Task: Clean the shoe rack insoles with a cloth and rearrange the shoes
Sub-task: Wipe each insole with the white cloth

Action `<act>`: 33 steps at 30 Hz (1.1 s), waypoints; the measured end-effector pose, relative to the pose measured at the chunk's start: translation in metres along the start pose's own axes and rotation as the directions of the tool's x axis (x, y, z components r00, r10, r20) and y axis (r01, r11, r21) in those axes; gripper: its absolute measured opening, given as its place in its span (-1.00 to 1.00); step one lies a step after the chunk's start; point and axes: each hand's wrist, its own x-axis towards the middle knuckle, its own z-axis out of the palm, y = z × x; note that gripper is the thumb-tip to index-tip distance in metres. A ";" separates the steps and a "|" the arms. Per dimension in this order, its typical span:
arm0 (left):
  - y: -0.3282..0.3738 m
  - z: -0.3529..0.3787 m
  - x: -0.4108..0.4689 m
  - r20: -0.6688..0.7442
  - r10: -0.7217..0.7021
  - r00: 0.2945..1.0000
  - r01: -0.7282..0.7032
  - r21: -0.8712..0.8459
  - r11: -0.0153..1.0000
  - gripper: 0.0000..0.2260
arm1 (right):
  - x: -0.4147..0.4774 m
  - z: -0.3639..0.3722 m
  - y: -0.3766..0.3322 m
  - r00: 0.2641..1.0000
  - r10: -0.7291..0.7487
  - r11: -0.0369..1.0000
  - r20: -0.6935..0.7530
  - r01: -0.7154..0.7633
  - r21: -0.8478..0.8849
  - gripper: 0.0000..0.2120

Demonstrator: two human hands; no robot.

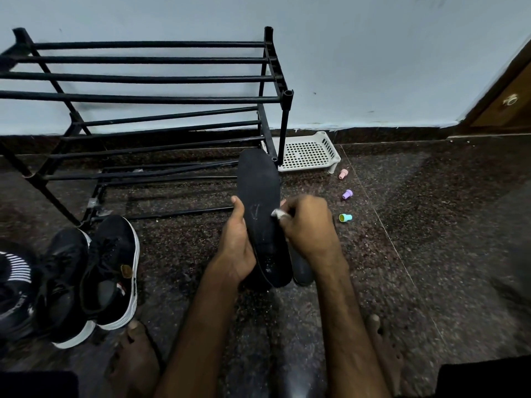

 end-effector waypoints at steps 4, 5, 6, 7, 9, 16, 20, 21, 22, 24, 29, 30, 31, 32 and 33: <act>0.002 -0.002 0.002 -0.012 -0.002 1.000 0.002 -0.003 1.000 -0.37 | 0.001 0.004 -0.002 0.994 -0.103 0.994 -0.024 0.104 0.027 -0.93; 0.004 -0.004 0.002 -0.013 0.000 1.000 0.000 -0.003 1.000 -0.36 | 0.001 0.002 -0.002 0.988 -0.134 0.989 0.078 0.128 0.075 -0.96; 0.004 -0.006 0.001 -0.013 0.001 1.000 -0.001 -0.003 1.000 -0.36 | -0.001 0.001 -0.002 0.974 -0.145 0.985 0.175 0.126 0.115 -0.98; 0.004 -0.007 0.001 -0.006 0.000 1.000 0.000 -0.003 1.000 -0.36 | -0.002 0.000 -0.001 0.965 -0.143 0.985 0.218 0.118 0.123 -0.97; 0.002 -0.005 0.001 0.013 -0.013 1.000 0.013 0.009 1.000 -0.37 | -0.001 0.001 0.001 0.989 -0.102 0.993 0.108 0.095 0.071 -0.95; -0.005 0.002 0.000 0.029 -0.044 0.999 0.044 -0.012 0.999 -0.41 | 0.000 0.003 -0.008 0.982 -0.159 0.983 0.106 0.146 0.115 -0.94; -0.007 0.000 0.003 0.058 -0.022 0.998 0.022 -0.003 1.000 -0.42 | 0.002 0.002 0.002 0.998 -0.068 0.997 -0.003 0.068 0.030 -0.94; -0.008 0.001 0.003 0.069 -0.023 0.997 0.023 0.004 1.000 -0.43 | 0.003 0.004 0.001 0.993 -0.071 0.997 -0.089 0.073 0.020 -0.92; -0.009 0.002 0.003 0.072 -0.022 0.997 0.022 0.005 1.000 -0.43 | 0.003 0.006 -0.001 0.987 -0.100 0.994 -0.128 0.105 0.029 -0.90; -0.008 0.000 0.003 0.061 -0.015 0.998 0.015 0.003 1.000 -0.42 | 0.003 0.009 -0.007 0.981 -0.189 0.977 -0.045 0.192 0.092 -0.88; -0.008 -0.005 0.006 0.060 -0.031 0.998 0.033 -0.031 0.999 -0.39 | 0.002 0.003 0.000 0.979 -0.171 0.982 0.109 0.160 0.102 -0.93; -0.009 -0.004 0.006 0.065 -0.036 0.997 0.038 -0.027 0.999 -0.39 | 0.003 0.005 0.000 0.989 -0.150 0.987 0.008 0.149 0.053 -0.91; -0.011 -0.003 0.006 0.069 -0.045 0.997 0.047 -0.024 0.999 -0.39 | 0.003 0.007 -0.003 0.986 -0.149 0.988 -0.078 0.151 0.027 -0.89; -0.011 -0.002 0.005 0.070 -0.049 0.996 0.051 -0.024 0.998 -0.40 | 0.003 0.009 -0.008 0.981 -0.166 0.985 -0.103 0.171 0.035 -0.88; -0.011 -0.003 0.005 0.063 -0.045 0.997 0.047 -0.022 0.999 -0.40 | 0.003 0.012 -0.012 0.979 -0.193 0.978 -0.062 0.197 0.070 -0.87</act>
